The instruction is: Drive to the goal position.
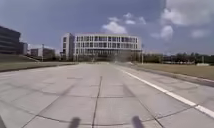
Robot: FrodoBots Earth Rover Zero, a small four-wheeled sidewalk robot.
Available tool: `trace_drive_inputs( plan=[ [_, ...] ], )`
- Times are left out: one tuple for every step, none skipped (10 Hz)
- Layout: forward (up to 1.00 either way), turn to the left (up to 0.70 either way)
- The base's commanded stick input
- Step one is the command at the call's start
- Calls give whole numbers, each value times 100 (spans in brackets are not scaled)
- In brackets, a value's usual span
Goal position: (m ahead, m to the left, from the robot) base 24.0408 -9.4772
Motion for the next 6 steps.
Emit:
trace_drive_inputs(
  plan=[
    [70, 0],
    [70, 0],
    [70, 0],
    [70, 0],
    [70, 0],
    [70, 0]
  ],
)
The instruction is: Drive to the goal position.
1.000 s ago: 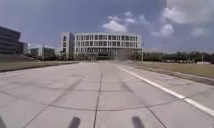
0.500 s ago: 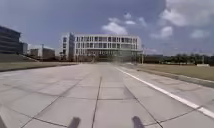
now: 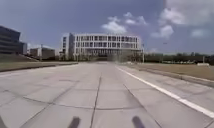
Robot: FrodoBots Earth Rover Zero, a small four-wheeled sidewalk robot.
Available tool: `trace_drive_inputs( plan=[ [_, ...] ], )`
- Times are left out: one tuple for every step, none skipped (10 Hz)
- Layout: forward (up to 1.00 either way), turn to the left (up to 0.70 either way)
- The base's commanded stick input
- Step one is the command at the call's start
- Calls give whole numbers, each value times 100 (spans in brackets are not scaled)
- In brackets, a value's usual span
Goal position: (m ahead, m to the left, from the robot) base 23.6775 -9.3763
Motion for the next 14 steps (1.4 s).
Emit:
trace_drive_inputs(
  plan=[
    [70, 0],
    [70, 0],
    [70, 0],
    [70, 0],
    [70, 0],
    [70, 0],
    [70, 0],
    [70, 0],
    [70, 0],
    [70, 0],
    [70, 0],
    [70, 0],
    [70, 0],
    [70, 0]
  ],
)
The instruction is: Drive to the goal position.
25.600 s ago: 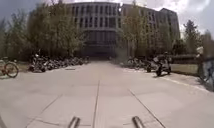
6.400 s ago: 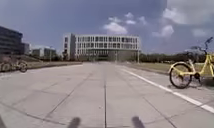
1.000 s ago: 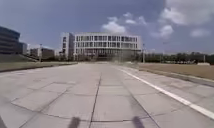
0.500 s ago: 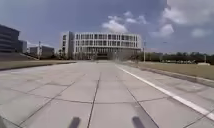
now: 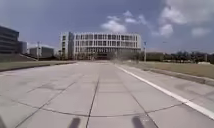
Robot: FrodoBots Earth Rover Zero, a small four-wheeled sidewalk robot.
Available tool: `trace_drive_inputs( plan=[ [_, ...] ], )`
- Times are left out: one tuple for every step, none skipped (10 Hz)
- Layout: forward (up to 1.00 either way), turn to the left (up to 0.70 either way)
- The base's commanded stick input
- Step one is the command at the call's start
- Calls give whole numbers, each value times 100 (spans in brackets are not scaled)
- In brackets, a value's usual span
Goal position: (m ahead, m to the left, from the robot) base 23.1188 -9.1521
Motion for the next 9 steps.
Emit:
trace_drive_inputs(
  plan=[
    [70, 0],
    [70, 0],
    [70, 0],
    [70, 0],
    [70, 0],
    [70, 0],
    [70, 0],
    [70, 0],
    [70, 0]
  ],
)
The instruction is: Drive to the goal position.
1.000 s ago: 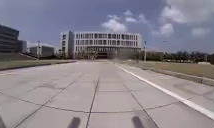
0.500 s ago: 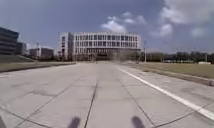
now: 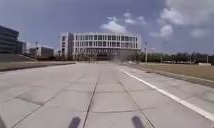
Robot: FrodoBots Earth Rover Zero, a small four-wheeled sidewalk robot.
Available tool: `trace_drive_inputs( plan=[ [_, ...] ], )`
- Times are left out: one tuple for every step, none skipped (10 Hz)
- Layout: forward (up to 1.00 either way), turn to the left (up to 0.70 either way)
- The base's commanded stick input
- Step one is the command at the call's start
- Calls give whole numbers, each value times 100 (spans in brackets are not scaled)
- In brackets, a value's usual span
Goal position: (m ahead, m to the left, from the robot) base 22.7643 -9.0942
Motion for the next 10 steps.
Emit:
trace_drive_inputs(
  plan=[
    [70, 0],
    [70, 0],
    [70, 0],
    [70, 0],
    [70, 0],
    [70, 0],
    [70, 0],
    [70, 0],
    [70, 0],
    [70, 0]
  ],
)
